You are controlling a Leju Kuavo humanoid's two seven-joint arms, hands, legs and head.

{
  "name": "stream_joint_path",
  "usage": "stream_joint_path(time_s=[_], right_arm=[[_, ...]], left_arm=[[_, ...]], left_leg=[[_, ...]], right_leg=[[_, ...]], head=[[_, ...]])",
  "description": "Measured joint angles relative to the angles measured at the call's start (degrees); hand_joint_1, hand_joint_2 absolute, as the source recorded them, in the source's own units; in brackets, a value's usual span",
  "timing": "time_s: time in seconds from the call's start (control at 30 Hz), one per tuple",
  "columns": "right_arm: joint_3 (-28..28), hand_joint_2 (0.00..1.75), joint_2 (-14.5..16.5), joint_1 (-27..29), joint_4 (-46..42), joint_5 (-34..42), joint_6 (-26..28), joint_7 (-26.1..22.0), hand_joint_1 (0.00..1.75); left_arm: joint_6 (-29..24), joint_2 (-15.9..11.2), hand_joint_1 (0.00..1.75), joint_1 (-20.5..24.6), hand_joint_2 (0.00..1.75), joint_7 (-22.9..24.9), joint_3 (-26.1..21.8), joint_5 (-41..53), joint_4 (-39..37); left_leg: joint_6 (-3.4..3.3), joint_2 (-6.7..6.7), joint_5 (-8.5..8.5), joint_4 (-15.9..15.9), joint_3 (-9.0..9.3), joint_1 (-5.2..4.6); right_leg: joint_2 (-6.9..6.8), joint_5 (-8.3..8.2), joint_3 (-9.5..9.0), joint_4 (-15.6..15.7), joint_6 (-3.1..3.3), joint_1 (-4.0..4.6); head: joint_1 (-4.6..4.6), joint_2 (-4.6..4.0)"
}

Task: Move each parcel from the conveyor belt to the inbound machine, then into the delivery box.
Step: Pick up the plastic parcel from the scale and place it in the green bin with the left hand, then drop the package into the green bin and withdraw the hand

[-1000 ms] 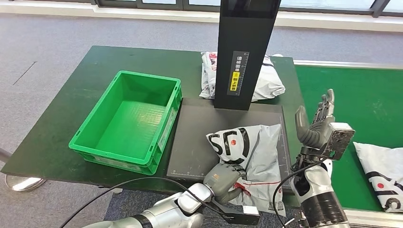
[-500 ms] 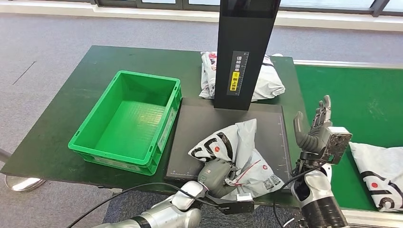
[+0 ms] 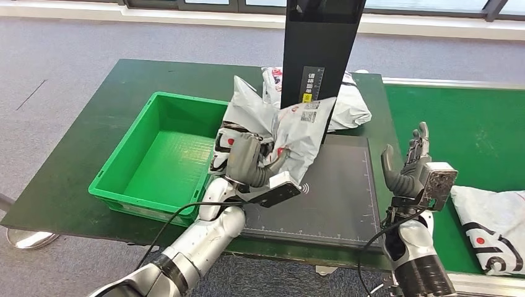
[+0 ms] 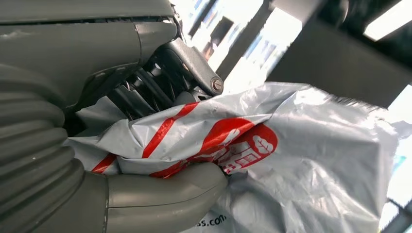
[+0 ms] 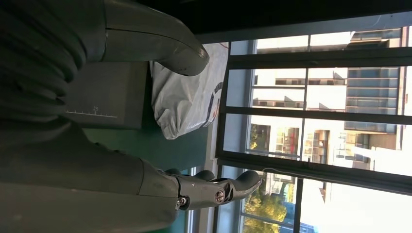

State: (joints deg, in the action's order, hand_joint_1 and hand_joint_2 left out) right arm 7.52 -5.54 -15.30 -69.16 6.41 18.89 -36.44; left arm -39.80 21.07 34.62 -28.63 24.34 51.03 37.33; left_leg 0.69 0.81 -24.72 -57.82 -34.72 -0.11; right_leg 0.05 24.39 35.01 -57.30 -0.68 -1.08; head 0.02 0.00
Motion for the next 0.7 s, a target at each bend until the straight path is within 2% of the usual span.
stream_joint_path(time_s=[0.17, 0.33, 0.4, 0.5, 0.57, 0.63, 0.7], right_arm=[[-0.2, 1.75, -0.4, 0.6, 0.0, 0.4, 0.4, 0.0, 0.0], [-0.7, 1.75, -0.6, 2.4, 0.0, -0.7, 0.3, 0.5, 0.0], [-0.9, 1.75, -0.6, 2.6, 0.0, -1.3, 0.1, 1.1, 0.0], [-1.1, 1.75, -0.6, 2.8, 0.0, -1.9, -0.5, 2.1, 0.0], [-1.1, 1.75, -0.6, 3.1, 0.0, -2.0, -0.9, 2.8, 0.0], [-1.2, 1.75, -0.7, 3.6, 0.0, -2.0, -1.3, 3.7, 0.0], [-1.2, 1.75, -1.0, 4.0, -0.1, -1.8, -1.6, 4.6, 0.0]], left_arm=[[0.0, -0.1, 1.75, 1.8, 1.75, -1.2, -13.3, 17.3, 7.8], [0.0, -0.5, 1.75, 3.0, 1.75, -3.7, -27.5, 27.0, 13.3], [0.0, -1.0, 1.75, 3.0, 1.75, -1.5, -31.0, 30.2, 15.2], [0.0, -2.7, 1.75, 3.0, 1.75, 6.8, -32.9, 34.4, 16.6], [0.0, -4.5, 1.18, 3.0, 1.75, 14.1, -32.3, 35.7, 16.2], [0.0, -6.6, 0.31, 3.0, 1.75, 21.1, -30.9, 36.6, 14.9], [0.0, -8.4, 0.0, 3.2, 1.75, 25.5, -29.5, 37.3, 13.0]], left_leg=[[0.01, -0.01, -0.01, 0.0, 0.0, 0.0], [0.02, -0.07, -0.01, 0.0, 0.0, 0.02], [0.02, -0.08, -0.01, 0.0, 0.0, 0.03], [0.02, -0.07, -0.01, 0.0, 0.0, 0.03], [0.02, -0.07, -0.01, 0.0, 0.01, 0.03], [0.02, -0.09, -0.01, 0.0, 0.01, 0.03], [0.02, -0.07, -0.01, 0.0, 0.01, 0.03]], right_leg=[[0.04, 0.01, 0.02, 0.0, 0.0, 0.0], [0.1, 0.01, 0.04, 0.0, 0.0, 0.01], [0.11, 0.01, 0.04, 0.0, 0.01, 0.03], [0.09, 0.01, 0.04, 0.0, 0.01, 0.03], [0.1, 0.01, 0.04, 0.0, 0.01, 0.03], [0.11, 0.01, 0.05, 0.0, 0.01, 0.03], [0.1, 0.01, 0.06, 0.0, 0.01, 0.02]], head=[[0.0, 0.0], [0.0, 0.0], [0.0, 0.0], [0.0, 0.0], [0.0, 0.0], [0.0, 0.0], [0.0, 0.0]])
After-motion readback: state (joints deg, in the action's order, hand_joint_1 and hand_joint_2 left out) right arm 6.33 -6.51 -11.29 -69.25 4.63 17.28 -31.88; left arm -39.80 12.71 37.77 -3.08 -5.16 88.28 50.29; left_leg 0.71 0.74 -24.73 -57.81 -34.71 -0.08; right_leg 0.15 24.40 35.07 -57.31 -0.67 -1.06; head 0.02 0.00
